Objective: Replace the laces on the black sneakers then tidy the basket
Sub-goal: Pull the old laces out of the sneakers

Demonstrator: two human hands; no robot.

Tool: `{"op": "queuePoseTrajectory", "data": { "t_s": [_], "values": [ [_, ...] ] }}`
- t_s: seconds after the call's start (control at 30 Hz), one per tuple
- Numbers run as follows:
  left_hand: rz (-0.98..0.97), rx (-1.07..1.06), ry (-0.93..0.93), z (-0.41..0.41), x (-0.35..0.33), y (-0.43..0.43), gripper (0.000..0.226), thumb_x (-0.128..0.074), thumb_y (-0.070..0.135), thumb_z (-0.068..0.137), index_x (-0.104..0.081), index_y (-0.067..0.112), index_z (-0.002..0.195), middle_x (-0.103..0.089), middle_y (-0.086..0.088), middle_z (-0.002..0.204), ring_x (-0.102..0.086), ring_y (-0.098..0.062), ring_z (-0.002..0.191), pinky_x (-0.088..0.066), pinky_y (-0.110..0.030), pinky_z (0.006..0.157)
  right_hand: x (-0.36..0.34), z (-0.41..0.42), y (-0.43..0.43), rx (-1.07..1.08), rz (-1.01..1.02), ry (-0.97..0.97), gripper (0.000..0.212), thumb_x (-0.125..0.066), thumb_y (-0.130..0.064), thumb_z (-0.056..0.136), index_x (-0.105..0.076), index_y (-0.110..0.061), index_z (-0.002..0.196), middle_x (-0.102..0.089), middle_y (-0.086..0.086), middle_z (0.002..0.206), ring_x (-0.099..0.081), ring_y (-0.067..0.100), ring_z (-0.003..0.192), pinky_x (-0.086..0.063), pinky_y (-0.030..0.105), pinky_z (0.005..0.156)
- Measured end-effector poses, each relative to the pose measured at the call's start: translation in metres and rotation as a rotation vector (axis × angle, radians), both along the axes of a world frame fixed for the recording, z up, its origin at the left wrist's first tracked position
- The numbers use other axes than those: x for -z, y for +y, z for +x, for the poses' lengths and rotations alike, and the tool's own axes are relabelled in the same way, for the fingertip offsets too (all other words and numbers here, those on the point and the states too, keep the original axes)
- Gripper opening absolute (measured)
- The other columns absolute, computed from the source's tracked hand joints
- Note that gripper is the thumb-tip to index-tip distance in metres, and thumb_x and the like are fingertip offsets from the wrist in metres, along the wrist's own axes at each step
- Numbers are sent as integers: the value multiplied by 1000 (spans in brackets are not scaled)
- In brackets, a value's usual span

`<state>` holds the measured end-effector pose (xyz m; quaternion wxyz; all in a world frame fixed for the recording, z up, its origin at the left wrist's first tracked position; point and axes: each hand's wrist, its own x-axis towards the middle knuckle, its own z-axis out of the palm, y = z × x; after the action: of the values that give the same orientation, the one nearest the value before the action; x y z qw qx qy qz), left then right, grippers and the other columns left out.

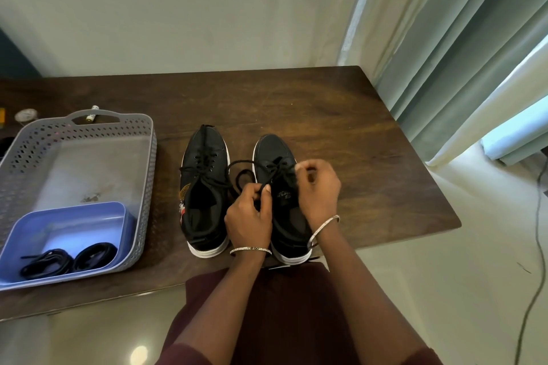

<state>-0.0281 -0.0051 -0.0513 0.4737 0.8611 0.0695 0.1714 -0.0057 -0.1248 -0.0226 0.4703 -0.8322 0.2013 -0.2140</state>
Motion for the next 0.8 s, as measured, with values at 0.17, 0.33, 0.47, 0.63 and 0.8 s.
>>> {"op": "queuePoseTrajectory", "data": {
  "t_s": [0.17,0.33,0.47,0.63,0.8],
  "values": [
    [-3,3,-1,0,1,0,15,-65,30,94,-71,17,93,-72,5,77,-68,-19,71,-52,-36,63,8,-3,-23,195,717,293,14,-67,-13,85,-65,-11,71,-59,4,58,-48,13,42,-44,26,48],
    [4,2,-11,1,2,-1,25,-58,38,93,-71,16,93,-72,4,77,-68,-20,70,-52,-36,62,-8,-11,-5,-128,-125,41,29,-73,-23,82,-64,-26,109,-54,-11,107,-57,-2,78,-44,12,68],
    [18,7,-8,1,3,0,17,-64,30,94,-71,14,95,-72,2,77,-67,-20,66,-50,-33,59,-13,-6,11,-396,-652,132,20,-65,-24,90,-65,-17,108,-54,-1,116,-48,16,108,-46,26,80],
    [18,-8,-1,0,1,0,16,-64,29,94,-71,14,94,-72,1,77,-67,-21,67,-46,-30,60,-5,-4,10,-258,-324,40,4,-65,-19,91,-67,-15,90,-62,-2,98,-55,12,90,-44,23,77],
    [15,-10,12,1,1,-2,14,-65,30,94,-70,17,92,-71,3,76,-67,-21,69,-48,-32,61,5,2,-11,241,835,157,17,-64,-13,88,-63,-12,70,-61,5,65,-46,10,44,-35,22,43]
  ]
}}
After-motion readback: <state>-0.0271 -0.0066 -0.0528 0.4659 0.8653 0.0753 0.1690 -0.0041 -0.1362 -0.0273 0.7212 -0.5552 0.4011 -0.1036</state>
